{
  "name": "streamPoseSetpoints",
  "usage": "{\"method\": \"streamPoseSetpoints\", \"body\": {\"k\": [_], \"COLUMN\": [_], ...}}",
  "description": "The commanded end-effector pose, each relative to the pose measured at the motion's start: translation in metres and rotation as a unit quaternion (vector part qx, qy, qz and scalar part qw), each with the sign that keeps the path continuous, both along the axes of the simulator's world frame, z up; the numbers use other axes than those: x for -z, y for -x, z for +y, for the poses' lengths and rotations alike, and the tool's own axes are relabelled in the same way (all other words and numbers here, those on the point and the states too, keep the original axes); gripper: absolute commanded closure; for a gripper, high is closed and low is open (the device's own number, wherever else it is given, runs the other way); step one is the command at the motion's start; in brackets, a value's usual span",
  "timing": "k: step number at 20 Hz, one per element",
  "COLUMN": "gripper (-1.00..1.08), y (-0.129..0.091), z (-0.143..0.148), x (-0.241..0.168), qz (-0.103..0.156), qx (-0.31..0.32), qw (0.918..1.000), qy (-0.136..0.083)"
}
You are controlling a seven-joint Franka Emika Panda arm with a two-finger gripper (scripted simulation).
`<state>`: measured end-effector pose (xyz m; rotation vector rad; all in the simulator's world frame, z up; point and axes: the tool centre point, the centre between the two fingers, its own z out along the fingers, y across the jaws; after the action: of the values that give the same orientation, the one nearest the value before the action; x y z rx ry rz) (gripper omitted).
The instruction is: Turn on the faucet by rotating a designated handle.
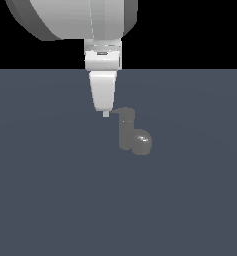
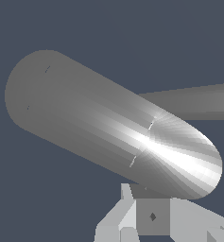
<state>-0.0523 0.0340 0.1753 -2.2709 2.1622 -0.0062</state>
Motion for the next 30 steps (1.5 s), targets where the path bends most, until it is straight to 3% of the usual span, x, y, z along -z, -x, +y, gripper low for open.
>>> {"method": "streamPoseSetpoints", "body": {"k": [1,4,20,21,30], "gripper": [1.08,1.08,1.08,1.08,1.08], "y": [0.009,0.007,0.023,0.019,-0.002], "z": [-0.012,-0.006,-0.092,-0.065,-0.106], "x": [0.002,0.000,0.002,0.000,0.001], "qz": [0.003,0.000,0.003,0.001,0.002], "qx": [0.006,0.000,0.005,-0.016,-0.006], "qw": [1.0000,1.0000,1.0000,0.9999,1.0000], "qy": [0.001,0.000,0.001,0.000,0.000]}}
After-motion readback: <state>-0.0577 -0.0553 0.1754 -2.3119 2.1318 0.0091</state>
